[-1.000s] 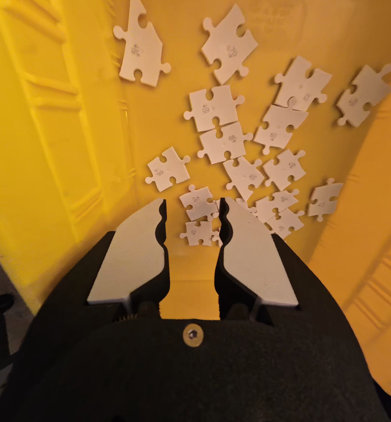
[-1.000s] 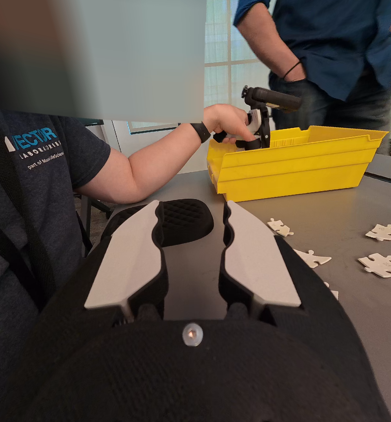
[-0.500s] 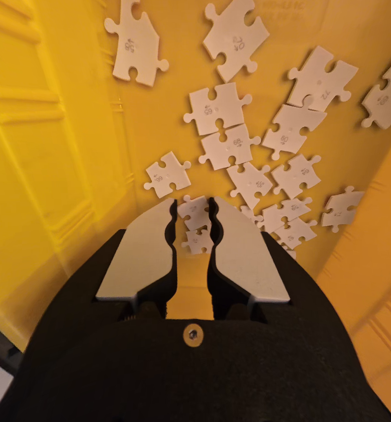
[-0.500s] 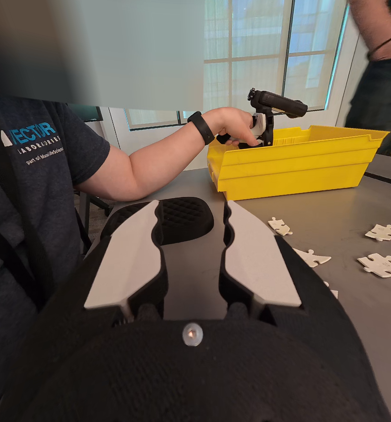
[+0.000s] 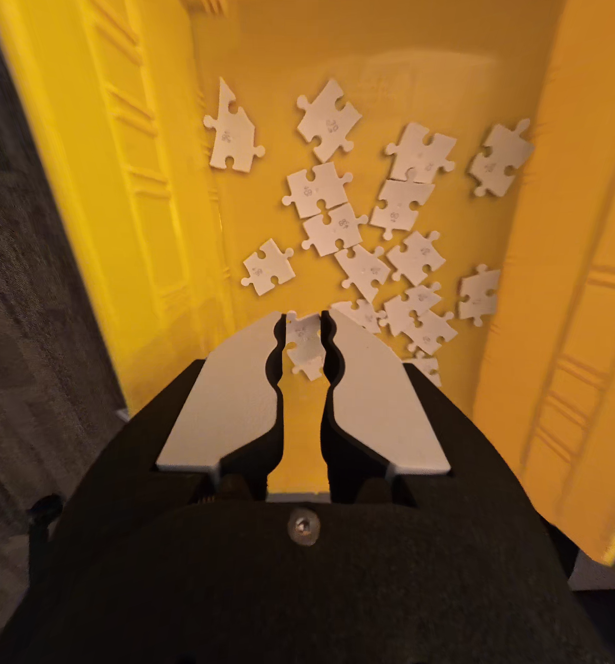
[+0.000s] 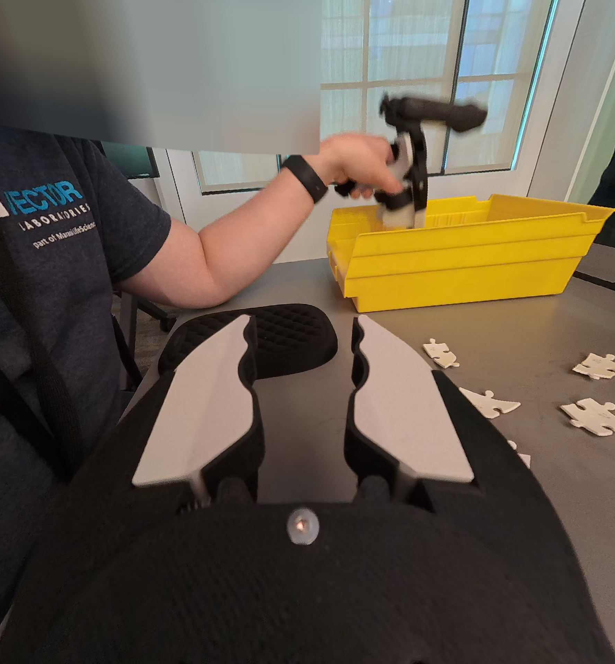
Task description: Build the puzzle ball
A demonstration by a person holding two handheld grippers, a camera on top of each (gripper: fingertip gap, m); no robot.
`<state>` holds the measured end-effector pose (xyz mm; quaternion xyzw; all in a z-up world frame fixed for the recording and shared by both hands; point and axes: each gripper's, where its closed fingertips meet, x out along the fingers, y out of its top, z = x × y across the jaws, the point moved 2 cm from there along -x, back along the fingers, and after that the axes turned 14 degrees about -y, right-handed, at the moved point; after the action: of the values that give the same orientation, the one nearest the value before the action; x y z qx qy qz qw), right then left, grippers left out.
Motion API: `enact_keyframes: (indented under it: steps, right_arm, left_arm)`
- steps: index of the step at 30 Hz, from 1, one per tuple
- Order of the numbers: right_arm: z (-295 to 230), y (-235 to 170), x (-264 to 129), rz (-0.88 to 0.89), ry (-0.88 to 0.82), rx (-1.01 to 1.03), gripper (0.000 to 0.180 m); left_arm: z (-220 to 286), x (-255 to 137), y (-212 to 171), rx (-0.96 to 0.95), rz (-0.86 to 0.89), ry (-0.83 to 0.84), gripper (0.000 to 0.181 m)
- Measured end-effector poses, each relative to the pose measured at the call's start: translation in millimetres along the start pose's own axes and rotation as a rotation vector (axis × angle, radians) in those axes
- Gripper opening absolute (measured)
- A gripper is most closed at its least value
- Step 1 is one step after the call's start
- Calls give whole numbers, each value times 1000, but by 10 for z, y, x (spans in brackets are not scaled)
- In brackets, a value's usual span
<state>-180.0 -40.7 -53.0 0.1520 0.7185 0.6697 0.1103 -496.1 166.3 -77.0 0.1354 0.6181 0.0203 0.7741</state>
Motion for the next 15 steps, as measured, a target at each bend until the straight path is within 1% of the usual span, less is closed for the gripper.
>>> enact_keyframes:
  steps: [2,4,6,8,10,12,15]
  right_arm:
    - [0,-6,8,-7,3,2,51]
    - [1,-4,4,-4,1,2,51]
    - [-7,-1,0,0,-1,-9,51]
    - [-25,-9,5,-6,4,-20,52]
    - [-59,-13,9,-8,19,-28,51]
    - [-168,-6,-14,10,73,-59,51]
    - [-376,-47,-61,4,144,-160,51]
  left_arm:
    - [200,-263,25,55,83,3,18]
    - [554,-557,7,155,175,-21,18]
    - [1080,-766,-79,318,241,-100,18]
    - [1687,-788,-242,525,239,-218,18]
    - [2189,-588,-466,702,131,-303,18]
    - [2539,-231,-657,822,-15,-335,18]
    - [2834,316,-933,905,-223,-349,18]
